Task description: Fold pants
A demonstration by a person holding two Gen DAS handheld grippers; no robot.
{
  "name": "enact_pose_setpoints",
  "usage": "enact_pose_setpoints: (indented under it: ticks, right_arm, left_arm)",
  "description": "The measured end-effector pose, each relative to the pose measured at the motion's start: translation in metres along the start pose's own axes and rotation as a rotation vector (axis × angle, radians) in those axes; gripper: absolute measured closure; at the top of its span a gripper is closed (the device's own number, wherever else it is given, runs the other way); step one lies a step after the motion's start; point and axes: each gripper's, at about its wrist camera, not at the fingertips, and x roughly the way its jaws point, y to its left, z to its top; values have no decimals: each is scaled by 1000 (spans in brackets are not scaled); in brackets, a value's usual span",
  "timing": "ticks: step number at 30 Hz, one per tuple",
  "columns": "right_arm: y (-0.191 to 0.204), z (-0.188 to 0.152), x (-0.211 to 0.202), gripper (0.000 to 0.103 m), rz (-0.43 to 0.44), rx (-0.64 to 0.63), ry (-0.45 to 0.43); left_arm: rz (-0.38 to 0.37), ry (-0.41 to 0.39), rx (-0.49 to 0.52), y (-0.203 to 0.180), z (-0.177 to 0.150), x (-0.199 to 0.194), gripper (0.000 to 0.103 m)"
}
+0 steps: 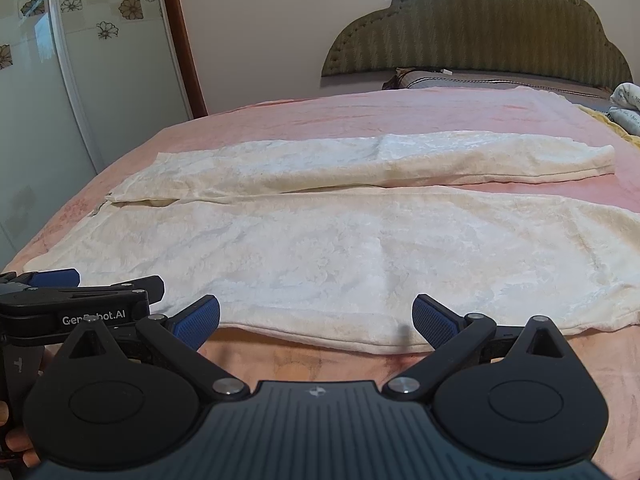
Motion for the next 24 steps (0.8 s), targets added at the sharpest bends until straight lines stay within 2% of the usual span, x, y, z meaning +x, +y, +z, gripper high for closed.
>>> enact_pose_setpoints:
  ticks: [24]
  right_arm:
    - [-2, -4, 4, 0, 19, 10, 8]
  left_arm:
    - [-18, 0, -4, -3, -4, 2, 1]
